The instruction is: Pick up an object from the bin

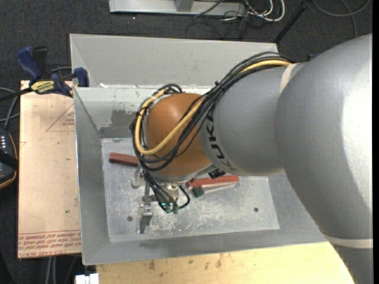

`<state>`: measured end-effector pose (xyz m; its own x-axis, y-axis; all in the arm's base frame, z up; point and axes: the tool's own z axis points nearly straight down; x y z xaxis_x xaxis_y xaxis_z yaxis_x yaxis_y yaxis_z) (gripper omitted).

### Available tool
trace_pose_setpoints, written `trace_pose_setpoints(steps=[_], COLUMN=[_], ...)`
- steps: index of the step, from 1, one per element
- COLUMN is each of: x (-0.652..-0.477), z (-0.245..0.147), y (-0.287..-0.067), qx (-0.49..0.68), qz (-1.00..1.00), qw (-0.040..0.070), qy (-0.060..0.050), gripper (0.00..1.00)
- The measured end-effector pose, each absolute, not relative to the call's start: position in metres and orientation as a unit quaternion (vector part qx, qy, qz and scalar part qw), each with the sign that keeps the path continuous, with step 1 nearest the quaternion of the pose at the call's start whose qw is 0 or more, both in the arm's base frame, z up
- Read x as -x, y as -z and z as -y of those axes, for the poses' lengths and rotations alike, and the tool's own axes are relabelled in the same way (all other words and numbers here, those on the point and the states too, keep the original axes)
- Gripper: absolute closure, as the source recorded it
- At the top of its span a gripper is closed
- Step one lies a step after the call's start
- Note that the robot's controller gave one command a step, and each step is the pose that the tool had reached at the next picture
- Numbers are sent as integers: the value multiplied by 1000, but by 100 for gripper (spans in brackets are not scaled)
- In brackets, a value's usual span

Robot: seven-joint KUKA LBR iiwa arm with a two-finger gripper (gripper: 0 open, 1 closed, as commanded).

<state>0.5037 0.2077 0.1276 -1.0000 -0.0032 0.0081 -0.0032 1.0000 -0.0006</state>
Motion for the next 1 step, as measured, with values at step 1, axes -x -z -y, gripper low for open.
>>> trace_pose_setpoints(steps=[1], x=[-506], z=[-207], y=[-131], qx=[0], qz=[1000], qw=[0], qy=[0], gripper=[0])
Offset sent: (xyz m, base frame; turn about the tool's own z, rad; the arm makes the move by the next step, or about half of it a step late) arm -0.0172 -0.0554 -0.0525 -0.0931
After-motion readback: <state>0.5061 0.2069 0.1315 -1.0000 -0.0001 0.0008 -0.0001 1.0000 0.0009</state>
